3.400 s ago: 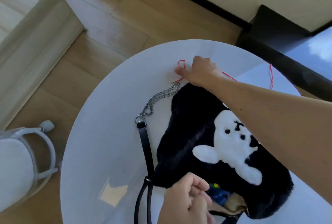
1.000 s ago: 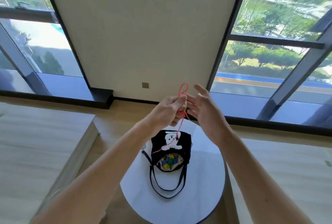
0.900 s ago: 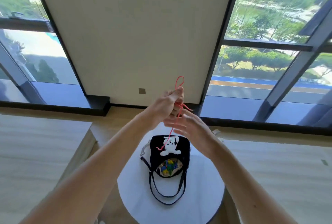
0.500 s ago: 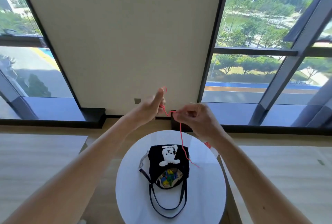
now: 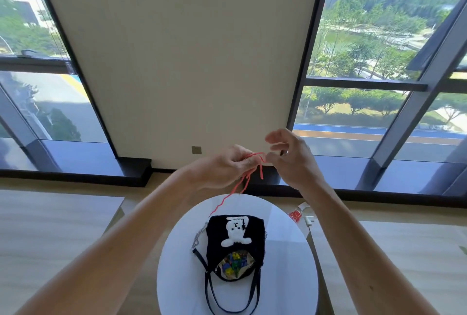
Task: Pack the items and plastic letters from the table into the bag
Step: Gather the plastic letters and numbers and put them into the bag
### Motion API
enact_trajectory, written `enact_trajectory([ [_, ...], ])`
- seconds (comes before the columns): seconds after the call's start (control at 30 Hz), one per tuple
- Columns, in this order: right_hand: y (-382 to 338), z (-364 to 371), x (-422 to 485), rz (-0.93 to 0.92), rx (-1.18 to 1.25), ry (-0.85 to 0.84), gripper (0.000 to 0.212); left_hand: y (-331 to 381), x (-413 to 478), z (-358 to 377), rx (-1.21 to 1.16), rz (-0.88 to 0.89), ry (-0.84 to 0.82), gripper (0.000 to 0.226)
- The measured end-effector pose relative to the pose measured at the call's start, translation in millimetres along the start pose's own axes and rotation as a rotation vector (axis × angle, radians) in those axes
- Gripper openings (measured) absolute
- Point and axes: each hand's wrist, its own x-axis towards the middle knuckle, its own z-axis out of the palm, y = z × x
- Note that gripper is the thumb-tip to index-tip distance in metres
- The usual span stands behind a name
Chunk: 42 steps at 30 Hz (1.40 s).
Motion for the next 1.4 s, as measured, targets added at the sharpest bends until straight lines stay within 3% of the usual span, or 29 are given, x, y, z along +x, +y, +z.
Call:
enact_trajectory([
  [0.07, 7, -3, 0, -0.037, 0.276, -0.077, 0.047, 13, 8, -4, 0.068, -0.028, -0.015, 0.041],
  [0.2, 14, -1, -8, 0.054, 1.04, -0.437, 0.05, 40, 26, -3, 0.037, -0.06, -0.056, 0.033],
  [0.27, 22, 3, -14, 0.151, 1.116, -0.588, 0.066, 49, 35, 2, 0.012, -0.08, -0.052, 0.03],
  [0.37, 40, 8, -20, 0.282, 1.173, -0.678, 0.083, 55, 51, 9, 0.201, -0.041, 0.016, 0.03],
  [0.47, 62, 12, -31, 0.421, 1.361, -0.606, 0.08, 58, 64, 16, 0.286, 0.007, 0.127, 0.03],
  [0.67, 106, 32, -63, 0.738, 1.319, -0.445, 0.084, 59, 81, 29, 0.246, 0.011, 0.32, 0.032],
  [0.8, 112, 30, -56, 0.754, 1.578, -0.296, 0.079, 49, 82, 41, 0.235, -0.053, 0.304, 0.031],
  [0.93, 107, 31, -40, 0.742, 1.642, -0.176, 0.078, 21, 75, 60, 0.131, -0.17, 0.164, 0.026],
  [1.03, 105, 37, -28, 0.753, 1.61, -0.183, 0.076, -9, 71, 73, 0.527, -0.191, -0.034, 0.015],
  [1.13, 106, 51, -26, 0.818, 1.494, -0.215, 0.072, -36, 69, 77, 0.821, -0.092, -0.104, 0.024],
  [1.23, 111, 74, -28, 0.882, 1.449, -0.153, 0.059, -55, 66, 66, 0.84, 0.02, -0.147, 0.024],
  [1.4, 122, 112, -33, 0.929, 1.453, -0.068, 0.049, -91, 61, 43, 0.655, 0.119, -0.203, 0.017],
])
